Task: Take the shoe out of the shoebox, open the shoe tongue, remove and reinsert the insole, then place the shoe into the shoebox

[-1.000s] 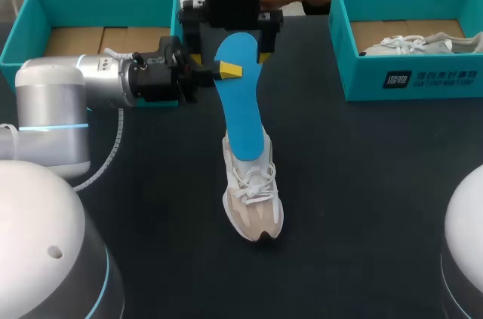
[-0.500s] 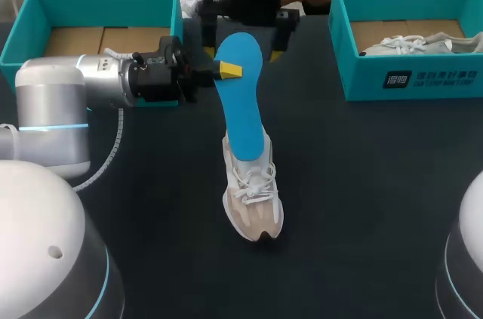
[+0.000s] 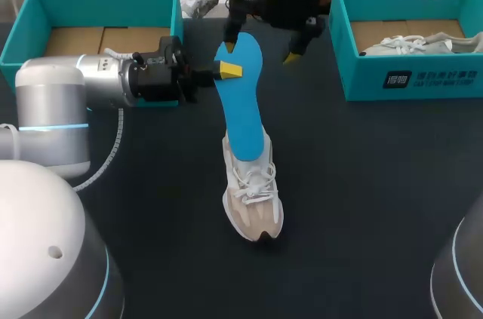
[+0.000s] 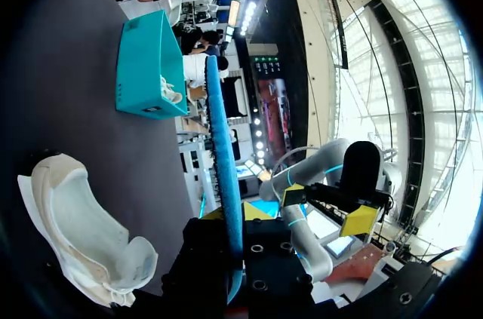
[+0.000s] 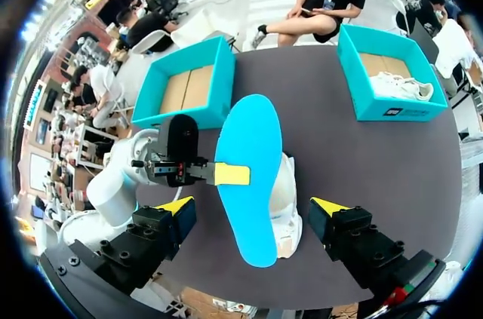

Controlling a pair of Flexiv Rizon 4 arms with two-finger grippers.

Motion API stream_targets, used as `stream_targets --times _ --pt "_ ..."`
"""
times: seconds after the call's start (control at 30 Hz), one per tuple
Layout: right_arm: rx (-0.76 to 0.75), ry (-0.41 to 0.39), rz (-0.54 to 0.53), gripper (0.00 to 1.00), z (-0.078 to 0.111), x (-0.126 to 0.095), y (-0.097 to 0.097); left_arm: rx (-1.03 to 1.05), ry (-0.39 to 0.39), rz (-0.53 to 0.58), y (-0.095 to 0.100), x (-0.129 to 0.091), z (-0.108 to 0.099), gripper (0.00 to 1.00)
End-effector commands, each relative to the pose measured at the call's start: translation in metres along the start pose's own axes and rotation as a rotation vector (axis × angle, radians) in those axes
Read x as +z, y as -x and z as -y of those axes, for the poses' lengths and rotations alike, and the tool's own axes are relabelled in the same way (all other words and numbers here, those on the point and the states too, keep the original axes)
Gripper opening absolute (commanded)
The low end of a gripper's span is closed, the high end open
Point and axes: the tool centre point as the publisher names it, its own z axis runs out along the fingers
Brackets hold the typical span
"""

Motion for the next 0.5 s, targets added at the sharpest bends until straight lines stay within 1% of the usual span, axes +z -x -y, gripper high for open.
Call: stream_targets --times 0.03,0.2,0.23,0.37,0.5 --pt "-0.014 0.006 -0.357 1.0 0.003 0.0 0.014 0.0 -0.002 0.002 0.0 0.0 -0.001 0.0" --pt "-0.072 -0.027 -0.46 1.0 0.005 0.004 0.019 0.0 -0.002 0.002 0.0 0.0 -0.001 0.0" --pt "-0.077 -0.025 -0.477 1.0 0.006 0.005 0.019 0.0 -0.002 0.002 0.0 0.0 -0.001 0.0" --pt "-0.087 -0.007 -0.598 1.0 0.006 0.004 0.022 0.0 -0.002 0.002 0.0 0.0 -0.001 0.0" --pt "-0.081 -0.003 -0.668 1.0 0.004 0.003 0.027 0.0 -0.002 0.002 0.0 0.0 -0.001 0.0"
